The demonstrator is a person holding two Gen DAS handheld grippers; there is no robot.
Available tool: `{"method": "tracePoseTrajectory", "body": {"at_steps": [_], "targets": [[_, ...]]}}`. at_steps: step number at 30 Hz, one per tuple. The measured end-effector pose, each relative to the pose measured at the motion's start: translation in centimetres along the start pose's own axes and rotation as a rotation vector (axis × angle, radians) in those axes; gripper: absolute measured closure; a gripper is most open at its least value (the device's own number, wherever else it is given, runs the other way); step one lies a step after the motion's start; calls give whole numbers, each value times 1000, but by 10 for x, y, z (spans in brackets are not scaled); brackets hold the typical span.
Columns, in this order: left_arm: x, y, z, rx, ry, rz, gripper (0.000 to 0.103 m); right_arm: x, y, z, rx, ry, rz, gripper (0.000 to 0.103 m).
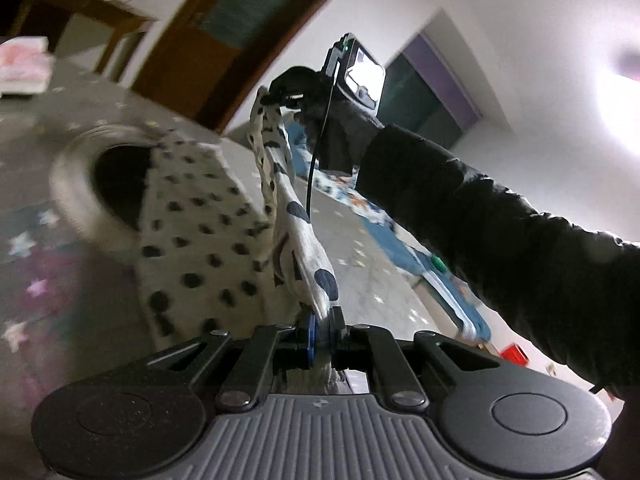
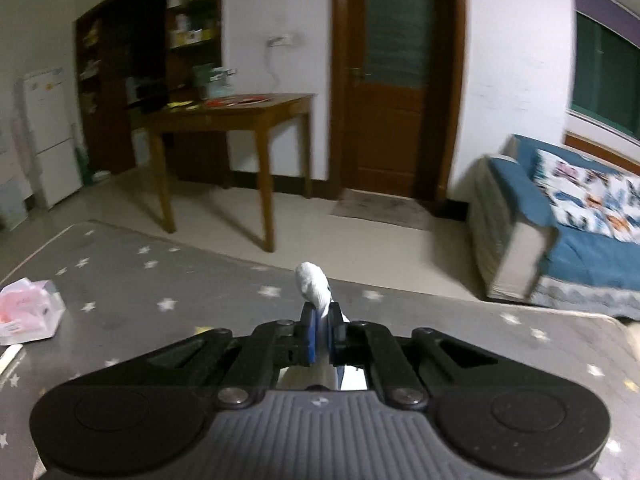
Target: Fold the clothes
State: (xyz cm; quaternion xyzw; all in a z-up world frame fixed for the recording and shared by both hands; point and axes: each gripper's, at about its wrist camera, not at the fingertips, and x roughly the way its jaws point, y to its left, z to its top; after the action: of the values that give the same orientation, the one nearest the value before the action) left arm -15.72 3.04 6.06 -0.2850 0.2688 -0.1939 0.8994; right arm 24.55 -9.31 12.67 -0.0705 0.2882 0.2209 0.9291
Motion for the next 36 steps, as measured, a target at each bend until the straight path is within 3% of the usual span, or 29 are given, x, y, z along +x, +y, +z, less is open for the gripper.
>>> {"method": "tracePoseTrajectory", "body": {"at_steps": [6, 10, 14, 17, 20, 25, 27, 33, 36], "targets": [[-4, 30, -3, -92, 12, 106, 96, 61, 67, -16, -50, 66, 69, 95], [0, 41, -9, -109, 38, 161, 94, 76, 86, -29, -65, 100, 128, 76], [-2, 44, -10, -104, 52, 198, 90, 54, 64, -29, -64, 91, 179, 75], [-4, 43, -10, -84, 49, 219, 88, 39, 33, -33, -72, 98, 159, 75], [-7, 44, -8, -75, 45, 246, 75, 28, 3, -40, -64, 106, 147, 74], [-9, 42, -6, -72, 43, 289, 74, 12, -27, -40, 78, 40, 317, 66], [-11, 41, -3, -66, 34, 309, 74, 11, -25, -38, 78, 39, 346, 67], [-26, 39, 7, -54, -15, 364, 70, 40, -7, -49, 8, 118, 252, 69], [-28, 39, 12, -46, -23, 370, 69, 59, -6, -56, 22, 143, 245, 69]]}}
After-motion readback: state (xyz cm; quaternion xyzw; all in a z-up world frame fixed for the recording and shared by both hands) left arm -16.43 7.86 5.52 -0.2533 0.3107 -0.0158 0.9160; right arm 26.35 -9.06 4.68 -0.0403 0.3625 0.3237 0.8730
